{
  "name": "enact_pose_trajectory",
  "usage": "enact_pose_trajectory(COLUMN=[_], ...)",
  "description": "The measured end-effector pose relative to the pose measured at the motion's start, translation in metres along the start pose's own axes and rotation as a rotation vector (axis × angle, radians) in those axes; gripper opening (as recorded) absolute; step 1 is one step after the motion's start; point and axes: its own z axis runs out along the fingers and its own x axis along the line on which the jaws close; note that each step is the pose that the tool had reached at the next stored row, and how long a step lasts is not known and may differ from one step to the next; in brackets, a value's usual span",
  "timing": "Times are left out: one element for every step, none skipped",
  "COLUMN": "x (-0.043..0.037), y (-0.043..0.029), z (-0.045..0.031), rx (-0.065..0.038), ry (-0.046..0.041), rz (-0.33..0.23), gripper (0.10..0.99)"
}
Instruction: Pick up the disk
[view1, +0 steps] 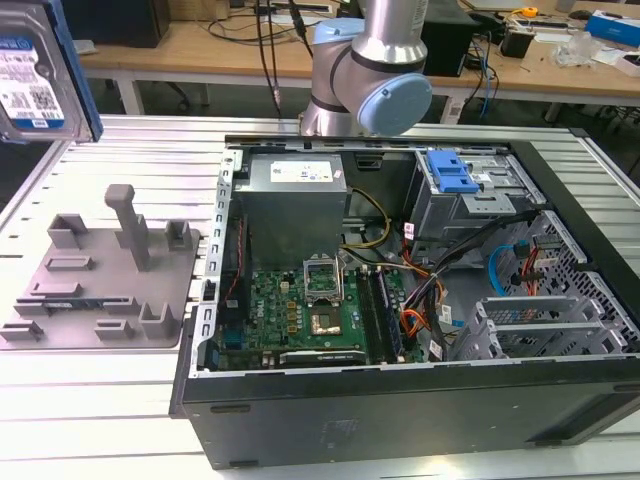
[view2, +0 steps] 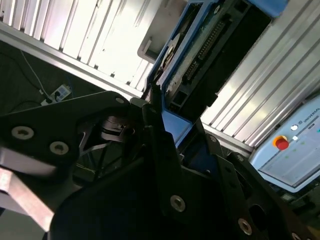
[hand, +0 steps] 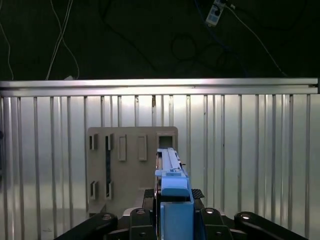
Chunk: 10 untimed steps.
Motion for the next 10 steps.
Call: enact_pose_trajectory(x=[0.0004, 0.0005, 0.0006, 0.0006, 0.0006, 0.0006, 0.0006, 0.0006, 0.0006, 0.0006], y=[-0.0001, -0.0002, -0.0001, -0.0001, -0.0001, -0.0001, -0.0001, -0.0001, -0.0001, -0.0001], z=[-0.0100, -0.0147, -0.0154, -0.0153, -0.0153, -0.0153, -0.0154, -0.0154, -0.0154, -0.0154], rx=[0.000, 0.000, 0.000, 0.000, 0.000, 0.000, 0.000, 0.000, 0.000, 0.000], ry=[0.0000, 0.0001, -0.0001, 0.0000, 0.0001, 0.0002, 0.0003, 0.0004, 0.0004, 0.0004], rz=[0.000, 0.000, 0.000, 0.000, 0.000, 0.000, 0.000, 0.000, 0.000, 0.000], gripper=[0.365, 0.365, 0.365, 0.365, 0.365, 0.365, 0.365, 0.365, 0.365, 0.365])
